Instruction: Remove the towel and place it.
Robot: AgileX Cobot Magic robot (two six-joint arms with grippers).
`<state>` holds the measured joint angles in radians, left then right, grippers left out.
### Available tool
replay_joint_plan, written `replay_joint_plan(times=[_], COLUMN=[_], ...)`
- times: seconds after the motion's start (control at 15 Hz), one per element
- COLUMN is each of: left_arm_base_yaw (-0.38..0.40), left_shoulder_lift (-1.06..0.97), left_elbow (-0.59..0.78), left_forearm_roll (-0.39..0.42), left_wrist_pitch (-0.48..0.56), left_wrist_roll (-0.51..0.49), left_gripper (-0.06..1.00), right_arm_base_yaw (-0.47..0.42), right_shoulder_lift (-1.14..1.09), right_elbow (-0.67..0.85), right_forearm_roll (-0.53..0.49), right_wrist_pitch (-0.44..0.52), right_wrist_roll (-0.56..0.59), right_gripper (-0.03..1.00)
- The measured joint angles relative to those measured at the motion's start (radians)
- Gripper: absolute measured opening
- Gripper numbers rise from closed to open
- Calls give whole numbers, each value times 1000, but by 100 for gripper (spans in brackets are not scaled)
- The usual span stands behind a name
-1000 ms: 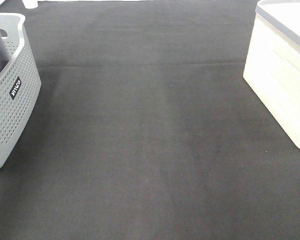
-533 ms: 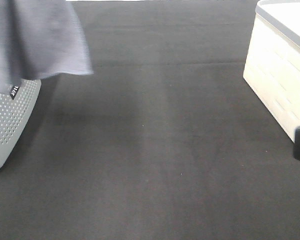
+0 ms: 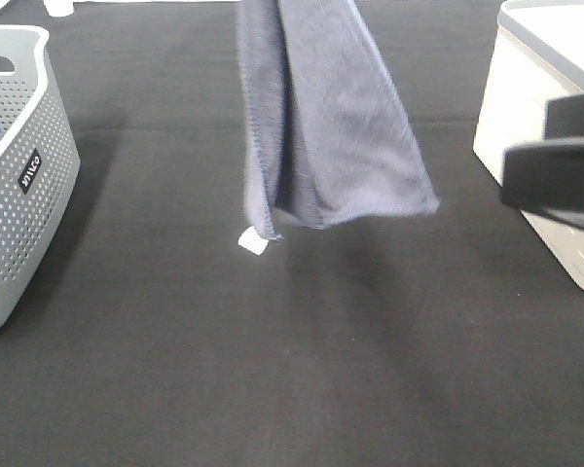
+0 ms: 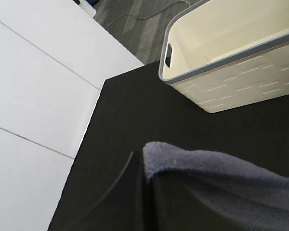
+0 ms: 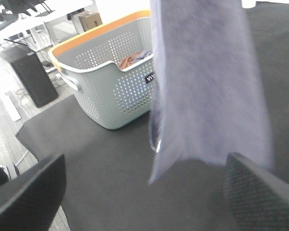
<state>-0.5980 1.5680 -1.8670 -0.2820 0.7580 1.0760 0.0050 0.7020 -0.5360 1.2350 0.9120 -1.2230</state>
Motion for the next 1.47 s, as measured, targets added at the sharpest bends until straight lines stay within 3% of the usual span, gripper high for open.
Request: replay_joint_plan(times=[0.33, 0.93, 1.07, 1.27, 1.47], left_arm_base_yaw=[-78, -85, -85, -85, -85], left_shoulder_lift=[50, 61, 61, 61, 61], left_elbow=[-2, -2, -2, -2, -2], left_forearm_roll=[-1, -10, -17, -17, -17], left_wrist_pitch=[-66, -107, -119, -121, -120], left_wrist_roll=[0, 0, 0, 0, 0], left_gripper=[0, 0, 0, 0, 0], right_arm_base_yaw=[0, 30, 157, 442, 556], right_shoulder_lift=[156, 183, 198, 333, 432], right_elbow=[0, -1, -1, -2, -34], right_forearm_roll=[176, 192, 193, 195, 208], right_wrist_pitch=[42, 58, -48, -350, -539], right_wrist_roll=[-196, -217, -217, -217, -220], right_gripper=[84, 82, 82, 82, 81])
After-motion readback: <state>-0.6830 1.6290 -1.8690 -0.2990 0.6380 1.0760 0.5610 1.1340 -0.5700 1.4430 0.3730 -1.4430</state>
